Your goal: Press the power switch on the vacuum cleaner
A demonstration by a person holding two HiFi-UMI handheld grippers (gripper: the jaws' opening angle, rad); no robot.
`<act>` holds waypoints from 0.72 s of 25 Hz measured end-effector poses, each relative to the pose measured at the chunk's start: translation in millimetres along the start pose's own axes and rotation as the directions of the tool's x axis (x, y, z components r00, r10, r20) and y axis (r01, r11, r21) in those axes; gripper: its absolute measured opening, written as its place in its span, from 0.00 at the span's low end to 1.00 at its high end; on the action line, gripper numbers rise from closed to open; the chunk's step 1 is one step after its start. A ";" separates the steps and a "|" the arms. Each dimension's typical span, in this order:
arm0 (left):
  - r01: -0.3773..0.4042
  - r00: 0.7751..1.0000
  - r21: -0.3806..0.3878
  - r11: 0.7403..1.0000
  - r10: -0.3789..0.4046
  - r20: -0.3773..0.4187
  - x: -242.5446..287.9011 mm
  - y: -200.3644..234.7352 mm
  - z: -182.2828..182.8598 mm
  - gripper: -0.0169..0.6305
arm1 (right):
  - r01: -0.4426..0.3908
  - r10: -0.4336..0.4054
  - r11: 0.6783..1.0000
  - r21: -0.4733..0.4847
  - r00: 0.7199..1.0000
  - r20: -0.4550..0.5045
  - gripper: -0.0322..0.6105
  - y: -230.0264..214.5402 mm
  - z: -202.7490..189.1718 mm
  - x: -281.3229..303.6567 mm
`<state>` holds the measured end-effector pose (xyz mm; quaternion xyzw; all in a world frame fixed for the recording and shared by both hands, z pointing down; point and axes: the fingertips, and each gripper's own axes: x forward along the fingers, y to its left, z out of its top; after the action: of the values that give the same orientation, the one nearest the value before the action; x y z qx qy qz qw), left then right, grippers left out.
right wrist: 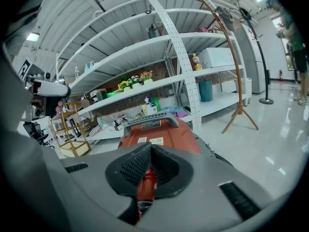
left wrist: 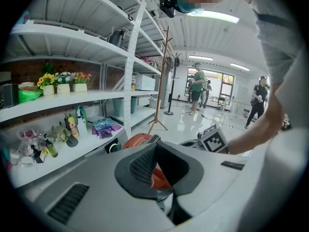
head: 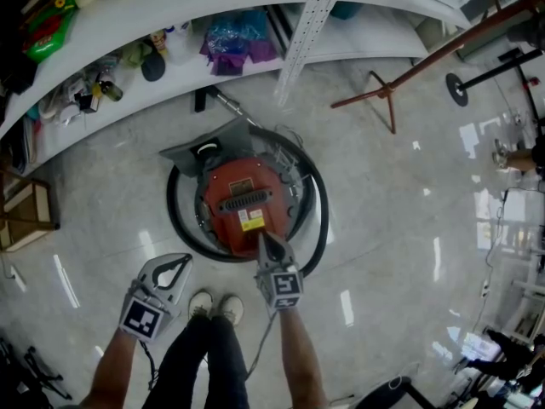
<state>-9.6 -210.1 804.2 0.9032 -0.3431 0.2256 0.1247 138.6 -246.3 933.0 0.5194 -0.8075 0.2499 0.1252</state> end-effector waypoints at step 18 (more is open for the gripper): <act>-0.004 1.000 -0.022 1.000 0.004 -0.007 -4.4 -0.8 -8.2 0.04 | 0.004 -0.004 1.000 -0.011 1.000 0.003 0.07 -3.9 -2.9 2.5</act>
<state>-14.6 -203.9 809.1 0.9003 -0.3468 0.2253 0.1356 140.9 -247.9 937.7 0.5207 -0.8080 0.2445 0.1274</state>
